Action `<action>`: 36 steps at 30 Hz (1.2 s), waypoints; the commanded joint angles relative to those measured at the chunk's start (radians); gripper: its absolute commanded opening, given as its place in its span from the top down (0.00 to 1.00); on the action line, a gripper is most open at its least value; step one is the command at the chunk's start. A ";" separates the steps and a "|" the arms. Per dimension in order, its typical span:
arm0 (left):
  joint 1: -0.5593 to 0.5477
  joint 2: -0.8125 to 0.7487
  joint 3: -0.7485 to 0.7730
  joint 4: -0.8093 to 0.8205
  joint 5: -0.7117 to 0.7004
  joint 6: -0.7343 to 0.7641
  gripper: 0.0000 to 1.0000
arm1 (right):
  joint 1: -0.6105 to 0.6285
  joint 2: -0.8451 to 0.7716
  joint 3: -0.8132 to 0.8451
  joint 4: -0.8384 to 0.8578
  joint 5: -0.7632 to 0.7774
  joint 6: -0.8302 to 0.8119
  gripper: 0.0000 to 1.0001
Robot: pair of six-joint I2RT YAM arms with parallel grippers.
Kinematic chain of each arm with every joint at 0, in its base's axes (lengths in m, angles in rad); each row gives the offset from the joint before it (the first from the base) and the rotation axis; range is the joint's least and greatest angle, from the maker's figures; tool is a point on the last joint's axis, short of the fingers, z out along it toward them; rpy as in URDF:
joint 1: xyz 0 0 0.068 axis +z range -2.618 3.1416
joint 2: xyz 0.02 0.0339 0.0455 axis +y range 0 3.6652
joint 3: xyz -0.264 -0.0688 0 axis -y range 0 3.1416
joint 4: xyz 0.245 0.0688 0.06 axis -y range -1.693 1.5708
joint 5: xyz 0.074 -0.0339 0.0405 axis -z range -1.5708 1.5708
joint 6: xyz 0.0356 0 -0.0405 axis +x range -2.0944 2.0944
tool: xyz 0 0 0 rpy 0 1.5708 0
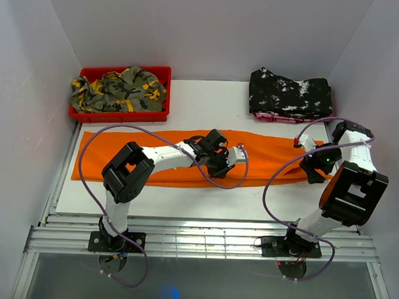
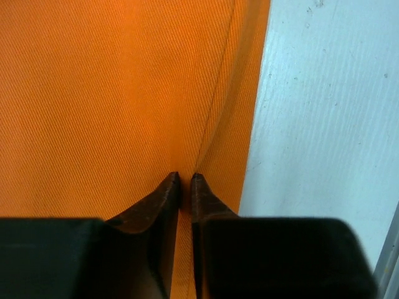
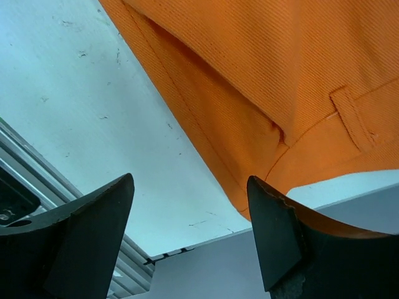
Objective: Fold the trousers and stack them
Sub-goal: Fold the trousers
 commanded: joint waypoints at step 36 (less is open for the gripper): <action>-0.016 -0.190 -0.094 -0.093 0.111 -0.051 0.50 | 0.023 -0.017 -0.032 -0.033 0.110 -0.153 0.68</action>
